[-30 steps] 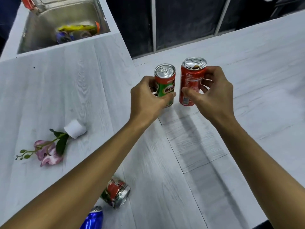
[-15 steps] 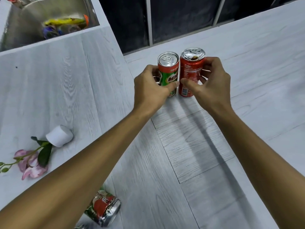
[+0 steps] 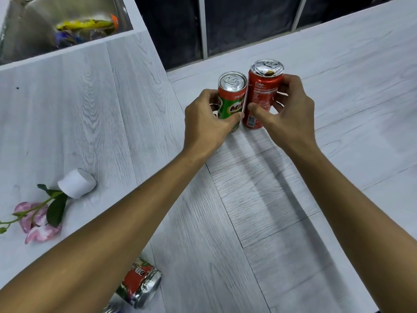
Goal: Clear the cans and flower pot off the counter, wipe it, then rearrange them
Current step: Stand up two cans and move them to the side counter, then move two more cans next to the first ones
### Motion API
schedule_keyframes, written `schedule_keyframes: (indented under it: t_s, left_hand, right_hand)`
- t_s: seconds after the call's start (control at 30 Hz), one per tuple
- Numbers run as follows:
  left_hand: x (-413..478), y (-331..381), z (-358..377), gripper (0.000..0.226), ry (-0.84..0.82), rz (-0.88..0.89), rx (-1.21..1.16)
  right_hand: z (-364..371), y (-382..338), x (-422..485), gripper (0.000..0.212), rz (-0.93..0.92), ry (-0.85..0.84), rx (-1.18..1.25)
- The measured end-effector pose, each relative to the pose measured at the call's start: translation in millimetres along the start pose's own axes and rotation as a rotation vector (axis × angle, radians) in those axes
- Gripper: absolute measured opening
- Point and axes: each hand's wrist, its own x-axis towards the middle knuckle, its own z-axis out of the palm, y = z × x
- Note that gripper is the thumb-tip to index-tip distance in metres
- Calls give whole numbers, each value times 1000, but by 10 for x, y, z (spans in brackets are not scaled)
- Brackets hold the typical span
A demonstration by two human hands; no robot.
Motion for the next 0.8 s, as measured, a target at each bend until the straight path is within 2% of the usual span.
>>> schedule_keyframes:
  t_s: [0.4, 0.6, 0.8]
  left_hand:
    - [-347, -89, -92, 85, -70, -87, 107]
    - [-616, -139, -298, 81, -161, -60, 276]
    - [-940, -96, -604, 79, -214, -18, 402]
  right_hand:
    - [-167, 84, -292, 88, 86, -66, -247]
    - [-315, 62, -539, 75, 78, -129, -362]
    - [-360, -203, -904, 75, 58, -196, -396]
